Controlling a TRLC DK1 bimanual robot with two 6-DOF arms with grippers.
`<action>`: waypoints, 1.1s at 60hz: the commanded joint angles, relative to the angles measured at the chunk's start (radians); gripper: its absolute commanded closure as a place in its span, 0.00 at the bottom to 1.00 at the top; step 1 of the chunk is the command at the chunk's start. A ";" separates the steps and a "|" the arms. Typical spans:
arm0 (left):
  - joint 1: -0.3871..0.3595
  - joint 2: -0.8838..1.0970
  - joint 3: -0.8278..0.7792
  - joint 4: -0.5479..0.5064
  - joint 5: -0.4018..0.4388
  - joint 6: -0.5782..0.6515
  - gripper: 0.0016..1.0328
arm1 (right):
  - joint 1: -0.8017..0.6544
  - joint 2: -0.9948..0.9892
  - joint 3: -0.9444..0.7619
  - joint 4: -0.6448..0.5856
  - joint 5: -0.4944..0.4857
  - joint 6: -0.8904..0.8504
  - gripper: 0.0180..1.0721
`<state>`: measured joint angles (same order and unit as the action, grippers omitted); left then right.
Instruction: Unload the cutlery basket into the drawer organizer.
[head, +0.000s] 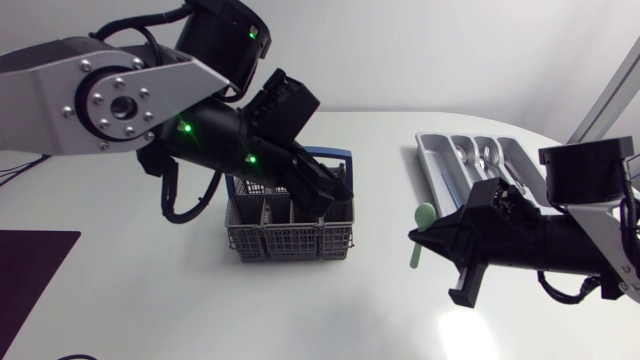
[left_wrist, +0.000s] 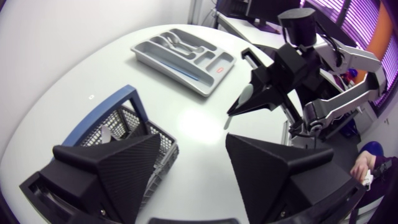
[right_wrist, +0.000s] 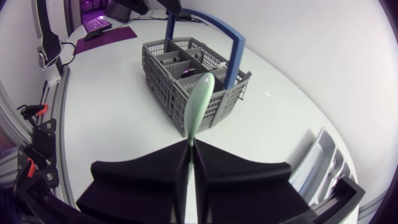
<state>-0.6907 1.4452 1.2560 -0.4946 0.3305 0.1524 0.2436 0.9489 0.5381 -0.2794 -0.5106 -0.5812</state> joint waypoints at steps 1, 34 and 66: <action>0.017 0.026 0.033 0.014 -0.056 -0.031 0.25 | -0.035 0.016 -0.024 0.014 0.017 -0.025 0.94; -0.007 0.018 -0.046 0.091 -0.498 0.007 0.25 | -0.259 -0.064 -0.044 0.071 0.271 -0.181 0.94; -0.007 -0.026 -0.127 0.131 -0.578 0.036 0.25 | -0.655 0.314 -0.098 0.526 0.273 -0.480 0.94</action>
<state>-0.6968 1.4426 1.1694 -0.3664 -0.2394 0.1658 -0.3748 1.1774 0.4496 0.1974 -0.2401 -1.0050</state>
